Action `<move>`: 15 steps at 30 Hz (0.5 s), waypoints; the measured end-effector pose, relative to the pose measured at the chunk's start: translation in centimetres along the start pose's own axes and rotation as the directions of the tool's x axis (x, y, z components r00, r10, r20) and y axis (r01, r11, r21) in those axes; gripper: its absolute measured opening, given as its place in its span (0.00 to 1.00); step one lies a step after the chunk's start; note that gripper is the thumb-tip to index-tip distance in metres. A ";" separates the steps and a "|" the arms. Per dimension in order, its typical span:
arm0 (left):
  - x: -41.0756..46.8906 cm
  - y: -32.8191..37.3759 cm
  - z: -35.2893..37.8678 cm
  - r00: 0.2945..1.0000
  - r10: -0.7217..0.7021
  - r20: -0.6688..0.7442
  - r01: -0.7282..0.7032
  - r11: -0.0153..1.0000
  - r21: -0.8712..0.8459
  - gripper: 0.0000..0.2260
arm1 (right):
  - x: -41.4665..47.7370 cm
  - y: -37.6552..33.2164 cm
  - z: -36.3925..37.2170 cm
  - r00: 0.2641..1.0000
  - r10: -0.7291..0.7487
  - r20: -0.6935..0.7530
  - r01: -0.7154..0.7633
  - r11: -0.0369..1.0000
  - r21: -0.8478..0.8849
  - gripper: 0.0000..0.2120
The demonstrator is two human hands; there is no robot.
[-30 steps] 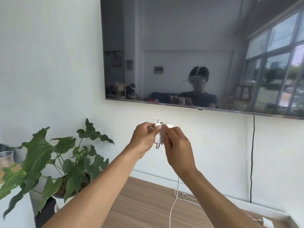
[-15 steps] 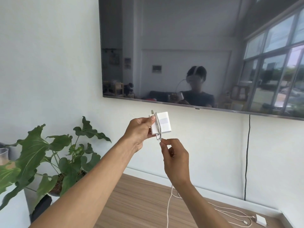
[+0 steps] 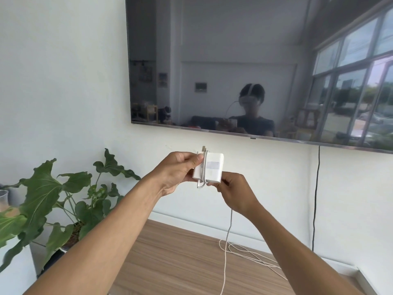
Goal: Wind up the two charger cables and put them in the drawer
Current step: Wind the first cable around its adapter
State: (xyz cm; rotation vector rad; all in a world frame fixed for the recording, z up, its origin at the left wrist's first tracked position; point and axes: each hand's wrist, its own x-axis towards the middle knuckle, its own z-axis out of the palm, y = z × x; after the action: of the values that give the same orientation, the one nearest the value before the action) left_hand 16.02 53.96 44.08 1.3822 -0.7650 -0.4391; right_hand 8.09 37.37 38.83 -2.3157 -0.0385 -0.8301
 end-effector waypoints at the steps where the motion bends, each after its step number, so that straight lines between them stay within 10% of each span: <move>1: -0.2 0.0 -0.1 0.999 -0.009 0.038 0.008 1.000 0.020 0.15 | 0.2 0.0 -0.5 0.998 0.019 0.052 -0.017 0.999 -0.040 0.15; 15: 0.2 -1.2 0.2 0.997 0.076 -0.031 -0.051 0.872 0.488 0.10 | 3.1 -5.8 -5.3 0.974 0.112 0.196 -0.019 0.906 -0.423 0.13</move>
State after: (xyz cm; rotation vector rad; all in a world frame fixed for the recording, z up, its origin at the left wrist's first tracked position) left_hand 16.22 53.43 42.92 1.8249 -0.9169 -0.1586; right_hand 6.27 38.10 47.01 -2.7893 0.1373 -0.5891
